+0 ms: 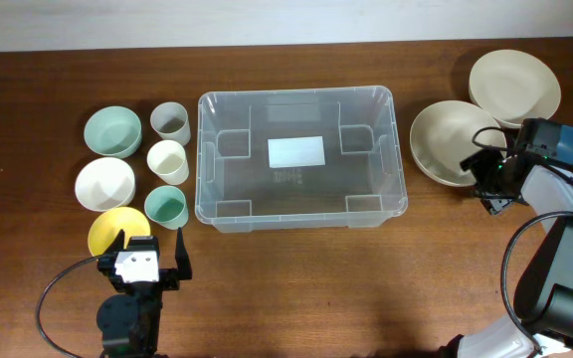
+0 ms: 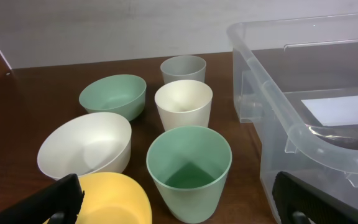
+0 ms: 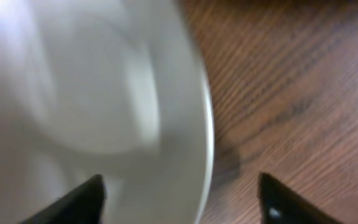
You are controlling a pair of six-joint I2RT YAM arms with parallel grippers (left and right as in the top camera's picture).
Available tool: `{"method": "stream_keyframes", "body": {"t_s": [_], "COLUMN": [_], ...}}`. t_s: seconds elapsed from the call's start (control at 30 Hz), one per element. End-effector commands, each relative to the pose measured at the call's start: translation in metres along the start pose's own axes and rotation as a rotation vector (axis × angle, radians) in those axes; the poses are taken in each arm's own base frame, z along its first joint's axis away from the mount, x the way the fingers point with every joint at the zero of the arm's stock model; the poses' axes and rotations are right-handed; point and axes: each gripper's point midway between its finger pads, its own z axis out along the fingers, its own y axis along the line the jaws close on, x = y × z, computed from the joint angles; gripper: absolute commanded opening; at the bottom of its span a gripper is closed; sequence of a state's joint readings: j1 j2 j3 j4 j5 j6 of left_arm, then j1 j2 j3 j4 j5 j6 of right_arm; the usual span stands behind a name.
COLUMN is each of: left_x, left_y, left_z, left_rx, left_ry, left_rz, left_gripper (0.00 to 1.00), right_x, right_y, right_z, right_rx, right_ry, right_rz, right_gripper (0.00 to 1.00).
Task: Pack container
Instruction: 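Grasp the rim of the front cream bowl with the right gripper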
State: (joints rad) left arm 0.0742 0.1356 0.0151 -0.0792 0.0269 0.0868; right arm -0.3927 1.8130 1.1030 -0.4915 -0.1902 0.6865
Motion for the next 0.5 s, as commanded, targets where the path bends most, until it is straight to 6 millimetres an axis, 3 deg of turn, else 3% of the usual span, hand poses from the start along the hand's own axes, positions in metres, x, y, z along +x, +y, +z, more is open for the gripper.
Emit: {"method": "stream_keyframes", "body": {"t_s": [0.0,0.07,0.23,0.47], "left_x": [0.0026,0.0026,0.0026,0.0026], "left_y": [-0.0025,-0.0025,-0.0025,-0.0025], "left_z": [0.0004,0.0004,0.0004,0.0004], "left_rx": [0.012,0.012,0.012,0.012], "left_ry": [0.005,0.005,0.005,0.005], "left_rz": [0.014,0.014,0.014,0.014], "left_gripper": [0.99,0.99,0.99,0.99], "right_x": [0.0020,0.0019,0.0022,0.0021], "right_y": [-0.0039,-0.0038,-0.0038,-0.0041], "right_z": [0.0049,0.0048,0.0049,0.0049], "right_rx": [0.019,0.019,0.020,0.020], "right_ry": [-0.002,-0.003,-0.002,-0.002], "right_rz": [0.003,0.003,0.003,0.003], "right_gripper": [0.62,0.54,0.51,0.25]}}
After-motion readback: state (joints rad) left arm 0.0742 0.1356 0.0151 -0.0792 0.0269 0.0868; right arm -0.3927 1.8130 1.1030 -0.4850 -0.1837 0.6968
